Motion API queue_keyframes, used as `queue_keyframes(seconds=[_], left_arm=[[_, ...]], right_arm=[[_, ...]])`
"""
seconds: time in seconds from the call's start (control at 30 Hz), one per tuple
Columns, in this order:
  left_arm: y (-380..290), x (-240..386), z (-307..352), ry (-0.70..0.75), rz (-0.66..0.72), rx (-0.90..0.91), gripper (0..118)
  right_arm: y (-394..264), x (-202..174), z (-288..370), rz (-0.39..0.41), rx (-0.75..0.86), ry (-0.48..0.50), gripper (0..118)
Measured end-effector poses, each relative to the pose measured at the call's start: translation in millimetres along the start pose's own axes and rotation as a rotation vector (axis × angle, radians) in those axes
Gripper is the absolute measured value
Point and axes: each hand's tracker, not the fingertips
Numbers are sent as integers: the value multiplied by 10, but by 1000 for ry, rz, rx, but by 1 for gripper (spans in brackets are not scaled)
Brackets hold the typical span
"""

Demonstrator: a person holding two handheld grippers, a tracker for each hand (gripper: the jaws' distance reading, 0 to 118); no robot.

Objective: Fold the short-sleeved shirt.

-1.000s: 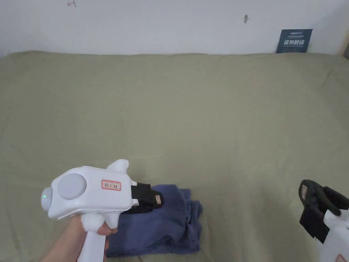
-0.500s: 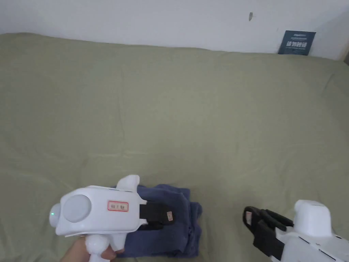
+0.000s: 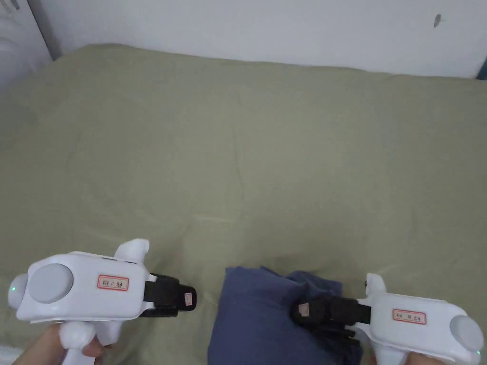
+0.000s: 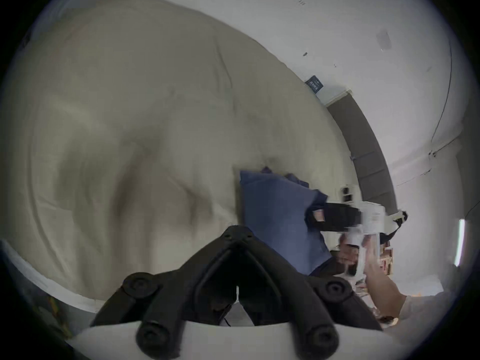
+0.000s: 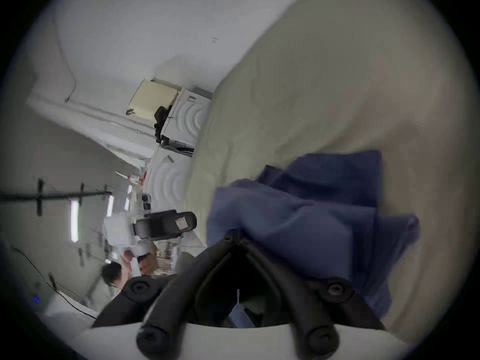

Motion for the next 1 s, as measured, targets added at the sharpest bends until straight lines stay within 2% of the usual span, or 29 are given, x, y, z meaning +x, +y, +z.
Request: queue_keyframes(seconds=[0.03, 0.07, 0.1, 0.13, 0.17, 0.27, 0.3, 0.4, 0.47, 0.5, 0.53, 0.57, 0.6, 0.63, 0.7, 0.77, 0.8, 0.97, 1.0], left_arm=[[1, -40, -40, -53, 21, -12, 19], [9, -91, -76, -116, 47, -24, 50], [13, -135, -141, -186, 84, -42, 89], [-1, -126, -215, -242, 107, -66, 118], [-13, -98, -269, -270, 116, -84, 118], [-4, -81, -499, -339, 160, -125, 118], [72, -246, -648, -356, 170, -145, 118], [101, -154, -799, -458, 168, -121, 117], [138, -216, -941, -469, 205, -141, 107], [146, -193, -969, -468, 198, -146, 107], [145, -179, -990, -336, 164, -136, 67], [89, -171, -1031, -284, 139, -137, 30], [96, -260, -1032, -309, 165, -152, 31], [114, -291, -988, -405, 240, -147, 31], [108, -122, -875, -340, 177, -137, 31], [152, -91, -767, -315, 159, -140, 31], [200, -118, -672, -307, 156, -131, 31], [573, -469, 115, -161, 84, -64, 31], [675, -603, 339, -118, 72, -48, 31]], right_arm=[[26, 192, 18, -88, -8, 119, 0], [3, 305, 39, -175, -14, 227, 0], [6, 392, 61, -230, 5, 264, 0], [9, 418, 73, -234, 17, 287, 0], [15, 428, 70, -238, 9, 309, 0], [-89, 245, 52, -160, -15, 259, 0], [-83, 235, 62, -169, -16, 264, 0], [-99, 227, 60, -178, -22, 288, 0], [-99, 198, 70, -177, -23, 295, 0], [-104, 182, 72, -176, -25, 297, 0], [-108, 169, 75, -178, -27, 299, 0], [-112, 160, 75, -179, -28, 301, 0], [-84, 177, 74, -172, -36, 295, 0], [-84, 149, 77, -161, -40, 284, 0], [-106, 8, 99, -146, -38, 245, 0], [-78, -102, 133, -20, -52, 171, 0], [-109, -207, 157, 17, -56, 156, 0], [-221, -536, 292, 144, -36, 150, 0], [-220, -513, 317, 149, -31, 154, 0]])
